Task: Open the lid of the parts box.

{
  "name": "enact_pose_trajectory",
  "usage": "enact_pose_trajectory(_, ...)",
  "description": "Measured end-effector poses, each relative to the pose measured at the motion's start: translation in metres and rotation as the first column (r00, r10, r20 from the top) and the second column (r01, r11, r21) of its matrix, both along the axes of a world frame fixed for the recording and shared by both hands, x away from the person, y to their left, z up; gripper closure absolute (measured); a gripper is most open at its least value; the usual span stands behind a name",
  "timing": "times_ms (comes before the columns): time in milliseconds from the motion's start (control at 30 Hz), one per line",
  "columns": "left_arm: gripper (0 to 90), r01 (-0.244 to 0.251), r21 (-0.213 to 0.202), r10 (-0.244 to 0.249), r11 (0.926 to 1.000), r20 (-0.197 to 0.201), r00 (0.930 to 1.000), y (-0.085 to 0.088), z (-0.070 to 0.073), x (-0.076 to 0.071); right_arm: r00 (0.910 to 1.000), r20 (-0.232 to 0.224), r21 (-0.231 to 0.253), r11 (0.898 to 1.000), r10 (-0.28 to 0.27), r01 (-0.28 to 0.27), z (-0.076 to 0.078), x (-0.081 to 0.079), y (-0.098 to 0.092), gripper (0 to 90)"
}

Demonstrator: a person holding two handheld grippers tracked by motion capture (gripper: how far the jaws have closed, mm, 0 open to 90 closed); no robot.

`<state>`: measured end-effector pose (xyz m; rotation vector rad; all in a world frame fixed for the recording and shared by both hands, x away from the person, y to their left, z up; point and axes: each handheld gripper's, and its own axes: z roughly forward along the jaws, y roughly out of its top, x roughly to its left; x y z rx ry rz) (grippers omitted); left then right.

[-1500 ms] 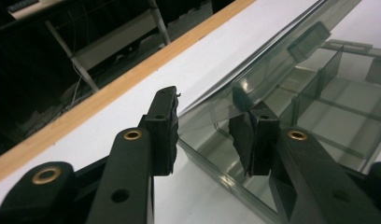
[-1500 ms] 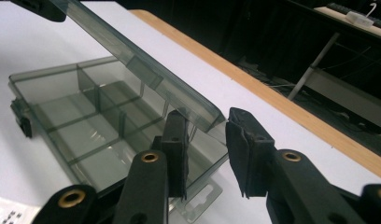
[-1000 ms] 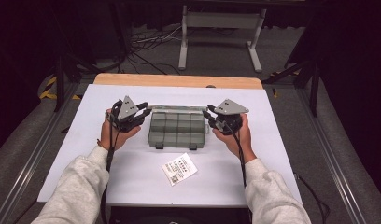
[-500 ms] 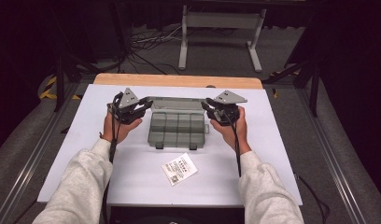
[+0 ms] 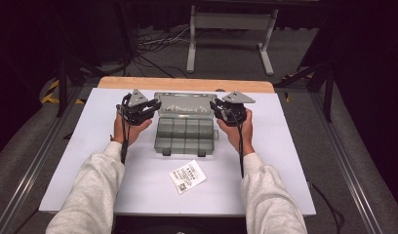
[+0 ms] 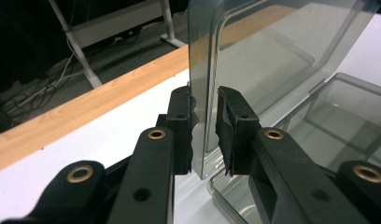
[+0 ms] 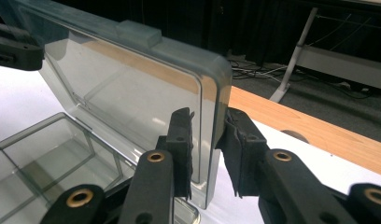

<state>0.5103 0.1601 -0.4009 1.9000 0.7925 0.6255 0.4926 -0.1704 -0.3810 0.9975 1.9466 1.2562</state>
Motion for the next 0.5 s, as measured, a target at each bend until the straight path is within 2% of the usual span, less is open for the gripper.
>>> enact_pose_trajectory(100, 76.7, -0.011, -0.005, 0.011, 0.9999, -0.013, 0.9999, -0.001, -0.004, 0.003, 0.9999, -0.004, 0.011, 1.000, -0.012, 0.012, -0.003, 0.003, 0.000, 73.7)
enact_pose_trajectory(267, 77.9, -0.026, -0.025, 0.026, 0.9993, -0.025, 0.9993, -0.001, -0.008, 0.007, 0.9997, -0.009, -0.001, 1.000, -0.024, 0.024, -0.008, 0.007, 0.001, 74.2)
enact_pose_trajectory(400, 79.8, -0.044, -0.031, 0.043, 0.9985, -0.035, 0.9985, -0.001, -0.011, 0.010, 0.9985, -0.020, 0.013, 0.999, -0.051, 0.051, -0.016, 0.011, 0.001, 77.0)
enact_pose_trajectory(433, 79.8, -0.042, -0.051, 0.039, 0.9979, -0.042, 0.9983, 0.000, -0.014, 0.011, 0.9983, -0.020, 0.013, 0.998, -0.055, 0.056, -0.017, 0.012, 0.001, 77.4)
enact_pose_trajectory(500, 81.1, -0.046, -0.055, 0.044, 0.9974, -0.045, 0.9980, 0.000, -0.015, 0.012, 0.9980, -0.024, 0.011, 0.998, -0.059, 0.059, -0.018, 0.013, 0.001, 78.0)
